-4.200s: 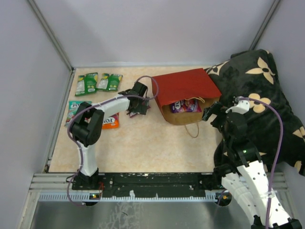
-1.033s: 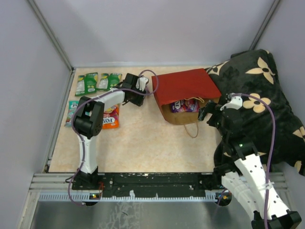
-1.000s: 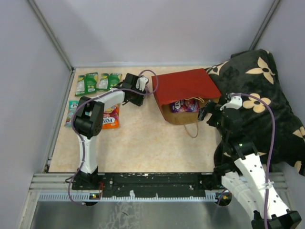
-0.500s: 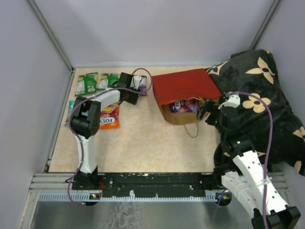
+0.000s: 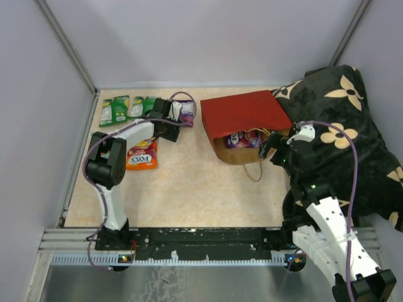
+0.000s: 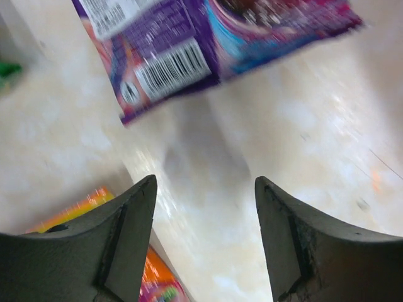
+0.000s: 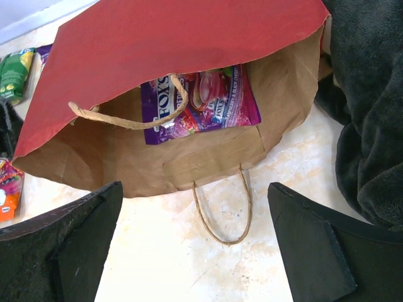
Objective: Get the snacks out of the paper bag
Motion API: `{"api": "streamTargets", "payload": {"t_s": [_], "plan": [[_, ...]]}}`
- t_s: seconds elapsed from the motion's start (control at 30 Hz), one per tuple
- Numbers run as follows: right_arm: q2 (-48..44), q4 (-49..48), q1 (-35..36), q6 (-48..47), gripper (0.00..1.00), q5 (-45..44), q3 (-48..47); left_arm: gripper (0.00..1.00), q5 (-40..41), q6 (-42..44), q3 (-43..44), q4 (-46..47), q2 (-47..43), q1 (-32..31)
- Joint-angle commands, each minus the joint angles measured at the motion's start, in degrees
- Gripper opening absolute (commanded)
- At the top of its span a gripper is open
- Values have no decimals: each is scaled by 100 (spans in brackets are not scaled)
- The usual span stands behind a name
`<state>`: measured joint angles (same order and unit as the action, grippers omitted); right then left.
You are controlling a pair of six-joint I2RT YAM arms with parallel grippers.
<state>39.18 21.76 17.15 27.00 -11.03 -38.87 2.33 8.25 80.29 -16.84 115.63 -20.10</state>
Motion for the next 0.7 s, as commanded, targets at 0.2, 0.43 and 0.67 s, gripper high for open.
{"api": "streamTargets", "payload": {"t_s": [0.2,0.43,0.67], "plan": [[-148,-503,121,-212,92,-5,321,85,-294,-833,-1578,677,-2318,-546],[-905,-600,1148,-431,89,-488,911,100,-576,-1796,-3325,1852,-4146,-636],[-1143,-934,1510,-9,91,-467,1409,100,-794,-2615,-5133,3491,-5566,-643]]}}
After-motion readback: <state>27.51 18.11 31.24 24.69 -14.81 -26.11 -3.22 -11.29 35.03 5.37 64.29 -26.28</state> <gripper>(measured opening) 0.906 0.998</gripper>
